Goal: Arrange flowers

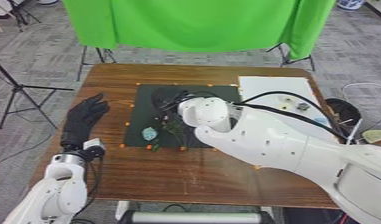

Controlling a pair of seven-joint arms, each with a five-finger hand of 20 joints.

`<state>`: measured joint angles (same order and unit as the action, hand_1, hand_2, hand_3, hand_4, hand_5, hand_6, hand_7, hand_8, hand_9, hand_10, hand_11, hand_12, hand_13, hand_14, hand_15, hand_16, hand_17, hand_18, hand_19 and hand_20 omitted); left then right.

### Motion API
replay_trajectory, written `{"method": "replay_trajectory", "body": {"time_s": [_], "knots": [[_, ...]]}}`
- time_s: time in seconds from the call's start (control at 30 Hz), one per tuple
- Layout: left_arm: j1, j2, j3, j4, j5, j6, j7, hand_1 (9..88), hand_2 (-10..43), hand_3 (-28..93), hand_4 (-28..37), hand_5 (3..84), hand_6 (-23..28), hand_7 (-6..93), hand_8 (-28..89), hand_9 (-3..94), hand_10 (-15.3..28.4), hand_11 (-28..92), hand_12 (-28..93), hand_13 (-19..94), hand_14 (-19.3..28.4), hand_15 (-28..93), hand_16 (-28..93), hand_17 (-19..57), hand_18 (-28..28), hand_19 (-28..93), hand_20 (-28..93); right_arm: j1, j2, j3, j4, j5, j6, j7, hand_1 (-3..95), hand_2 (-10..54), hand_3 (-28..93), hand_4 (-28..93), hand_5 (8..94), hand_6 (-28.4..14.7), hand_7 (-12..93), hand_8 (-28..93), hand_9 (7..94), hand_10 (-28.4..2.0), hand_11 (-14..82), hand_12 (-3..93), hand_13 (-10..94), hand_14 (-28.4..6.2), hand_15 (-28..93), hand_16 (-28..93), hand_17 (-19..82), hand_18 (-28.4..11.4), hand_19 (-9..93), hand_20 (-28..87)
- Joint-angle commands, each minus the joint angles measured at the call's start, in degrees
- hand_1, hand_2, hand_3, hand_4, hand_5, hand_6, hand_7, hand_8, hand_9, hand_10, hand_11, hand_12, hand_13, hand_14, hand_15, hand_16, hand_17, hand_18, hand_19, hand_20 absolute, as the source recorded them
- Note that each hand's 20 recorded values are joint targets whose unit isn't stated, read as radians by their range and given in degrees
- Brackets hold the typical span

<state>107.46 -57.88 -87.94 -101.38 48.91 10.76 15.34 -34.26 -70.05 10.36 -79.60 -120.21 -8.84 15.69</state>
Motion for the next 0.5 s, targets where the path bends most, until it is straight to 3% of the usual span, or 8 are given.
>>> {"method": "replay_trajectory", "body": {"time_s": [0.03, 0.27, 0.5], "knots": [[1.05, -0.19, -0.48, -0.39, 0.24, -0.43, -0.48, 16.8, -3.5, 72, -28.3, 47.0, 2.0, 14.7, -7, 45.6, 12.8, 17, 11, 38, 16.3, 17, -1, 7.6, 13.0, 9, 16, 2.42, 1.04, 1.86, -1.5, 1.13, 0.21, 0.66, 31.9, -9.5, 72, -16, 56.9, 3.7, 20, -12, 66.1, -13.3, 12.4, 17.4, 88, -2.7, 56, 33, 62, -11.8, 93, 54], [1.46, -0.35, -0.72, -0.74, 0.23, -0.26, -0.42, 17.1, -3.5, 72, -28.3, 47.0, 2.1, 14.6, -7, 45.6, 12.8, 17, 11, 38, 16.2, 17, -1, 7.5, 13.0, 9, 16, 3.79, 4.84, 4.41, -5.47, 2.06, -0.98, 0.85, 30.7, -9.5, 71, -15, 56.3, 3.3, 19, -11, 65.5, -13.2, 12.1, 17.4, 88, -3.0, 56, 33, 62, -12.2, 93, 53], [2.8, -0.89, -1.62, -1.19, 0.23, -0.13, -0.45, 17.1, -3.6, 72, -28.3, 47.0, 2.1, 14.5, -7, 45.6, 12.8, 17, 11, 38, 16.2, 17, -1, 7.5, 13.0, 9, 16, 1.6, 20.26, 15.0, -18.08, 5.92, 1.25, 3.24, 28.6, -9.5, 70, -15, 53.9, 1.8, 17, -11, 62.7, -13.2, 10.8, 17.4, 86, -3.6, 56, 33, 60, -13.0, 93, 53]]}}
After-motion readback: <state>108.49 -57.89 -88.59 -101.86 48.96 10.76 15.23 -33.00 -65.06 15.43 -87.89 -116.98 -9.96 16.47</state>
